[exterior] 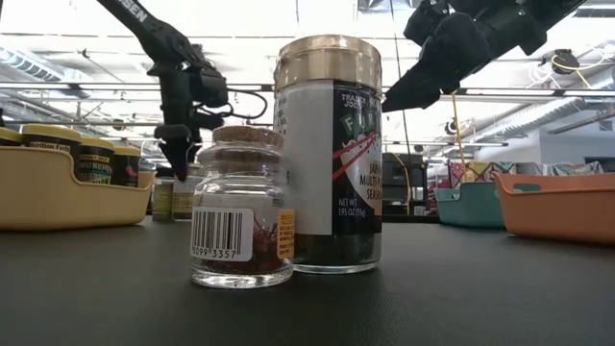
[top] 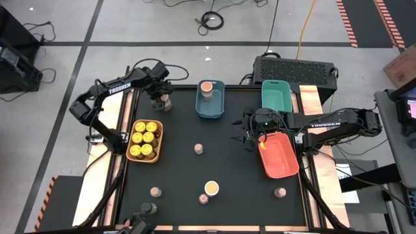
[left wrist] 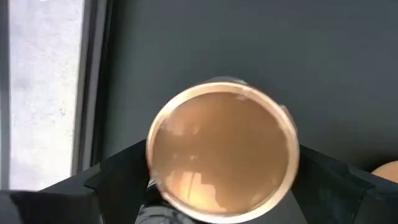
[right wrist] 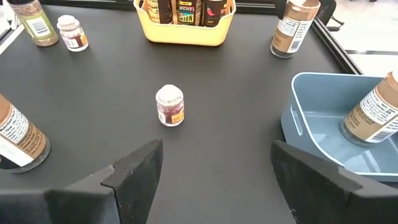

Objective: Sort spices by type
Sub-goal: Put the large brown seasoning bottle into the blue bin

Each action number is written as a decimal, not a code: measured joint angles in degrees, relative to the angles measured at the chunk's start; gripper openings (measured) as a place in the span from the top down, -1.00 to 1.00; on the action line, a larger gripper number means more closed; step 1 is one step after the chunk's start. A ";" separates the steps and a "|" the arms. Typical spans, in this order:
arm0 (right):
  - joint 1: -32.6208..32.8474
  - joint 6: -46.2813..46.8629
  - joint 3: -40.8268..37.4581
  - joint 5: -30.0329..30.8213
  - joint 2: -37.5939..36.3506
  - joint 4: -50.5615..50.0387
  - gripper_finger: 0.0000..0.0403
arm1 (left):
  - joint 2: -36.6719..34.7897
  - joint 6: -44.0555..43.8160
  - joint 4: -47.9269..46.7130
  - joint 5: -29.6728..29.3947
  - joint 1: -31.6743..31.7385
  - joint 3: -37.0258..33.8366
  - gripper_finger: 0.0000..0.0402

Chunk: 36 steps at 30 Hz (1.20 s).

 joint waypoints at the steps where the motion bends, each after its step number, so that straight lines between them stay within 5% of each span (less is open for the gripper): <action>1: 0.00 0.00 0.00 0.00 0.00 0.00 -0.45 | 0.14 -0.01 0.17 0.31 -0.02 0.00 -0.71; 13: 0.01 -0.09 0.09 0.00 0.00 0.02 -0.45 | 0.41 -0.03 1.08 1.71 -0.04 0.00 -0.70; 24: -0.01 -0.22 0.09 0.00 0.00 0.02 -0.45 | 0.39 -0.08 0.87 2.10 -0.08 0.02 -0.46; 36: -0.01 -0.22 0.09 0.00 -0.02 0.04 -0.45 | 0.41 -1.54 -0.32 7.83 -0.07 1.36 -0.44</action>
